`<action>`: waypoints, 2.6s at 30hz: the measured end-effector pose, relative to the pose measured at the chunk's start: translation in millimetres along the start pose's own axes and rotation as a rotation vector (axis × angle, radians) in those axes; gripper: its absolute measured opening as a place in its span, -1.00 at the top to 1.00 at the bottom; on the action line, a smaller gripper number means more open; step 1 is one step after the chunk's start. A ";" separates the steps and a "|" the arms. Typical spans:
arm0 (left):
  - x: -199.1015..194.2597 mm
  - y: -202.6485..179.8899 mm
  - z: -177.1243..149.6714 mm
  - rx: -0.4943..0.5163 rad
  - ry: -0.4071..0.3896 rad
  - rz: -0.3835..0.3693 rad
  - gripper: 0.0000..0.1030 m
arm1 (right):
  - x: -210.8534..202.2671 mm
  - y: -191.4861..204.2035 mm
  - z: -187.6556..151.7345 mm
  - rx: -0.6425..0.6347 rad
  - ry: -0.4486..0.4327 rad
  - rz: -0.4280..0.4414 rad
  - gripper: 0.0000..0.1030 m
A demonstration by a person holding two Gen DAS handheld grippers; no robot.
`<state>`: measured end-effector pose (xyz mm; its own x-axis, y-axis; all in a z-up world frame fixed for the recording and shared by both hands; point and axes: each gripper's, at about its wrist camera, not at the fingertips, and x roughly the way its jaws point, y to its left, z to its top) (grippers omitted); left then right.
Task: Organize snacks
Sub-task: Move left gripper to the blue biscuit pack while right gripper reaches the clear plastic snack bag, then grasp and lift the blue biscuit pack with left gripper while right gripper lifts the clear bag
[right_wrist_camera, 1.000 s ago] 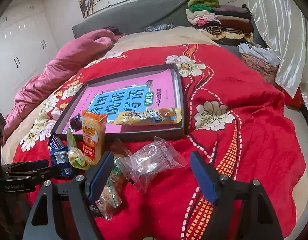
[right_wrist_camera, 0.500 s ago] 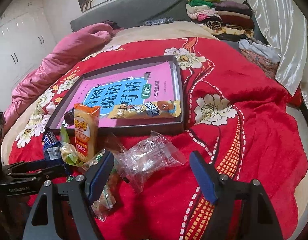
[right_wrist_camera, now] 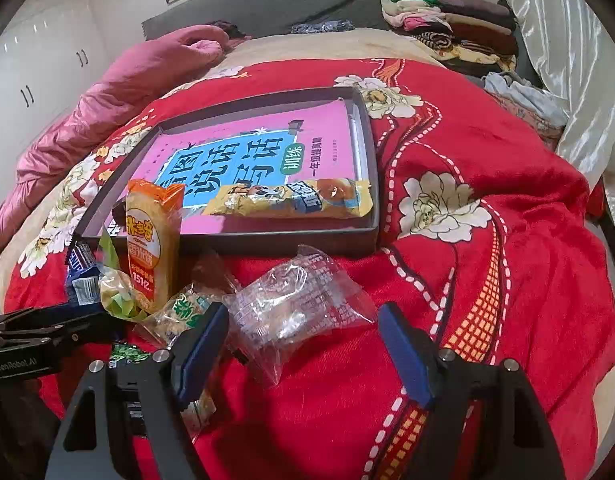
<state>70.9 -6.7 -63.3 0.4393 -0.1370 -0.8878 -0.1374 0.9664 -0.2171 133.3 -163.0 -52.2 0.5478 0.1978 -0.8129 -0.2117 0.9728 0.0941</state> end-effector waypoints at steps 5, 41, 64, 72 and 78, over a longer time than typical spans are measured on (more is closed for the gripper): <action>1.9 4.7 0.2 -0.031 0.002 -0.013 -0.51 | 5.3 -2.0 3.3 -0.009 -0.004 0.030 -0.42; -24.1 25.9 -7.9 -0.129 0.013 -0.141 -0.05 | -0.4 -9.1 11.6 0.012 -0.060 0.143 -0.08; -52.6 18.8 0.0 -0.076 -0.083 -0.143 -0.05 | -38.8 -8.5 18.3 0.006 -0.229 0.182 -0.03; -58.9 16.5 6.2 -0.059 -0.130 -0.132 -0.05 | -42.0 -11.1 20.4 0.018 -0.247 0.185 -0.03; -59.3 16.6 12.1 -0.045 -0.164 -0.119 -0.05 | -43.9 -14.6 22.2 0.030 -0.261 0.184 -0.03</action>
<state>53.3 20.1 -9.3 0.5928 -0.2091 -0.7778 -0.1141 0.9342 -0.3381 130.3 -183.2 -5.1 0.6929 0.3908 -0.6059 -0.3044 0.9203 0.2455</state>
